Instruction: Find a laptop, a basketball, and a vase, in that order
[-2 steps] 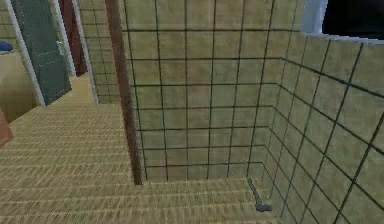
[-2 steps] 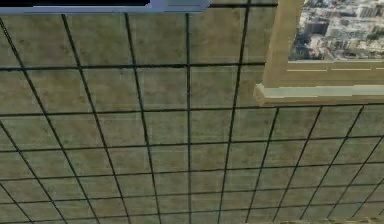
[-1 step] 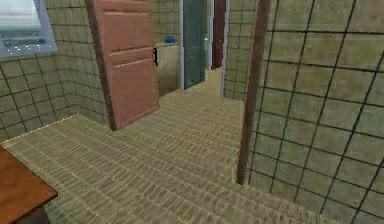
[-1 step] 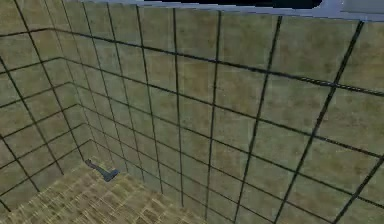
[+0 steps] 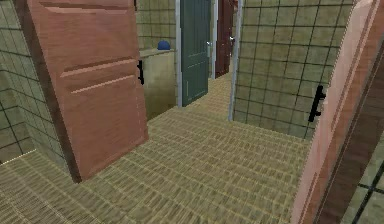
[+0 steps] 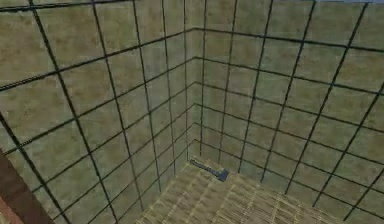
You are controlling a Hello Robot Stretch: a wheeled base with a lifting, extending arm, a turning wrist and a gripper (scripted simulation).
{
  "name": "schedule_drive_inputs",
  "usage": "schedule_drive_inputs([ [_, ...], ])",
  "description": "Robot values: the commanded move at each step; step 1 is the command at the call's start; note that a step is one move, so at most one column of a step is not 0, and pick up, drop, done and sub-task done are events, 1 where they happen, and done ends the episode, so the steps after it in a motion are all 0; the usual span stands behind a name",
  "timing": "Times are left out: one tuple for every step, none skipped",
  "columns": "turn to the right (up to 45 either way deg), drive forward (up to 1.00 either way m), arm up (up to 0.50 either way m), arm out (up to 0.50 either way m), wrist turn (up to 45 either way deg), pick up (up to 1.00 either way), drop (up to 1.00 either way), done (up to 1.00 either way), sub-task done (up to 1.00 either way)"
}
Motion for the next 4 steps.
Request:
schedule_drive_inputs([
  [-6.0, 0.00, 0.00, 0.00, 0.0, 0.00, 0.00, 0.00, 0.00],
  [0.0, 0.60, 0.00, 0.00, 0.0, 0.00, 0.00, 0.00, 0.00],
  [15.0, 0.00, 0.00, 0.00, 0.0, 0.00, 0.00, 0.00, 0.00],
  [0.0, 0.05, 0.00, 0.00, 0.0, 0.00, 0.00, 0.00, 0.00],
])
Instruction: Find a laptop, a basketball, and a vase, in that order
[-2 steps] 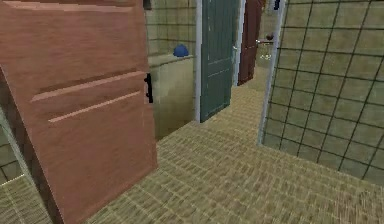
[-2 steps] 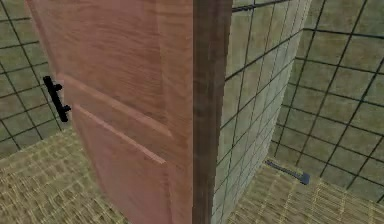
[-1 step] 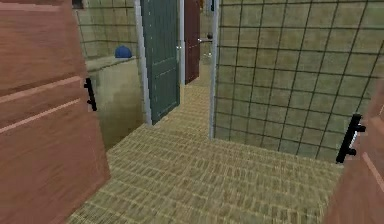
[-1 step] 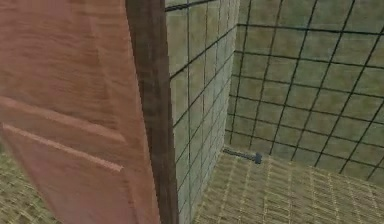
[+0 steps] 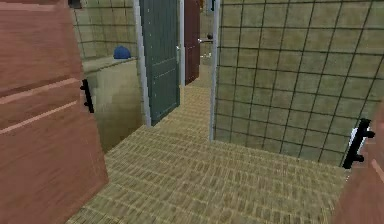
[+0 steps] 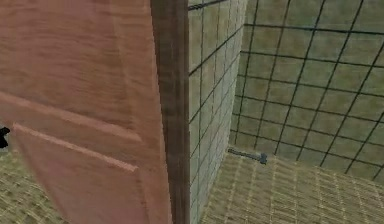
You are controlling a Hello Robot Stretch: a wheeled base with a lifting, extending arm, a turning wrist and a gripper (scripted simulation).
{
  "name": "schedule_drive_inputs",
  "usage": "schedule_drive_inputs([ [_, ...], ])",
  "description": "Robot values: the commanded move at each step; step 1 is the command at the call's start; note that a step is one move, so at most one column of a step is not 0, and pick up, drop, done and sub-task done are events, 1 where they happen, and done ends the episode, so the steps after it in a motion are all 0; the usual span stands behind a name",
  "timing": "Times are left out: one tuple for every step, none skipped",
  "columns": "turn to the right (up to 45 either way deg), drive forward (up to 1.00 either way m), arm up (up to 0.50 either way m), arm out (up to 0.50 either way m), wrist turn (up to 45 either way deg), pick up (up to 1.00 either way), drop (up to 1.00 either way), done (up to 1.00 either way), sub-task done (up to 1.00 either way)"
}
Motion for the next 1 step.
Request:
schedule_drive_inputs([
  [-3.0, 0.00, 0.00, 0.00, 0.0, 0.00, 0.00, 0.00, 0.00],
])
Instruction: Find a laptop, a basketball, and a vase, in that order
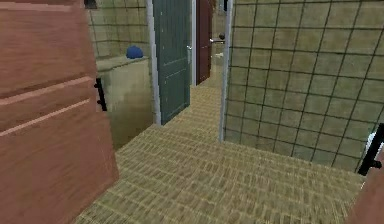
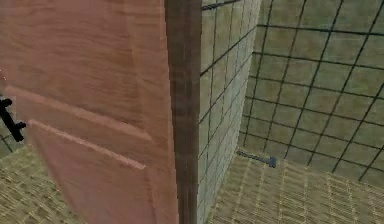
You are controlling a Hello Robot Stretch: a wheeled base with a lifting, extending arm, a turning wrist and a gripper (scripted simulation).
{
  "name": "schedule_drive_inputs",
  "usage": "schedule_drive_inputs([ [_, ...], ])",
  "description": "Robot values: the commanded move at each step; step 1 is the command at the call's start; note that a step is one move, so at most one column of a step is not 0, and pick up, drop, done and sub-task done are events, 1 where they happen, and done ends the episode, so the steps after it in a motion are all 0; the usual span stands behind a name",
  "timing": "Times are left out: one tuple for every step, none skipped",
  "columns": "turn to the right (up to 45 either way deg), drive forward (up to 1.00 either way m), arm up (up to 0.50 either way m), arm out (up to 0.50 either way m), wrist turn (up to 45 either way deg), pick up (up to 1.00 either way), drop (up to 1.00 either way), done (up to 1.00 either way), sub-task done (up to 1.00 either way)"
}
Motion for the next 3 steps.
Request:
schedule_drive_inputs([
  [0.0, 1.00, 0.00, 0.00, 0.0, 0.00, 0.00, 0.00, 0.00],
  [0.0, 1.00, 0.00, 0.00, 0.0, 0.00, 0.00, 0.00, 0.00],
  [-3.0, 0.00, 0.00, 0.00, 0.0, 0.00, 0.00, 0.00, 0.00],
])
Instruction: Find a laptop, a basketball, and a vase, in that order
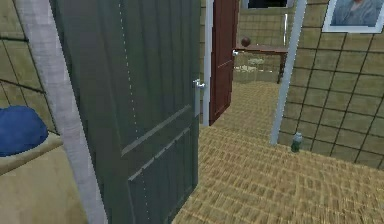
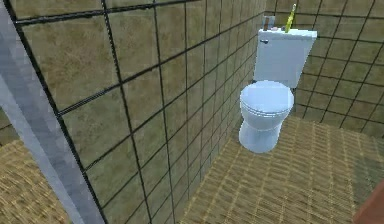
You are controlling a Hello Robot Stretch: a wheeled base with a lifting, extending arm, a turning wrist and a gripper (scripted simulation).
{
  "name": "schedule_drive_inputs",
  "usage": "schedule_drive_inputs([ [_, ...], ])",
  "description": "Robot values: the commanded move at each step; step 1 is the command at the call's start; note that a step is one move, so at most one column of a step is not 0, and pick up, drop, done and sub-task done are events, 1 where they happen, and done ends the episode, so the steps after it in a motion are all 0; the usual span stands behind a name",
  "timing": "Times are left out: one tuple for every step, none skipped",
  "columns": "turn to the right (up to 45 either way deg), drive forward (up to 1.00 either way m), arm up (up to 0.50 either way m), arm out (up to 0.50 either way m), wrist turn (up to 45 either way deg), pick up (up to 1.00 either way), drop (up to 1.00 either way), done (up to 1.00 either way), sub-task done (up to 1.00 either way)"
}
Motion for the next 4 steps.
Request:
schedule_drive_inputs([
  [0.0, 0.25, 0.00, 0.00, 0.0, 0.00, 0.00, 0.00, 0.00],
  [24.0, 0.00, 0.00, 0.00, 0.0, 0.00, 0.00, 0.00, 0.00],
  [3.0, 0.00, 0.00, 0.00, 0.0, 0.00, 0.00, 0.00, 0.00],
  [-39.0, 0.00, 0.00, 0.00, 0.0, 0.00, 0.00, 0.00, 0.00],
])
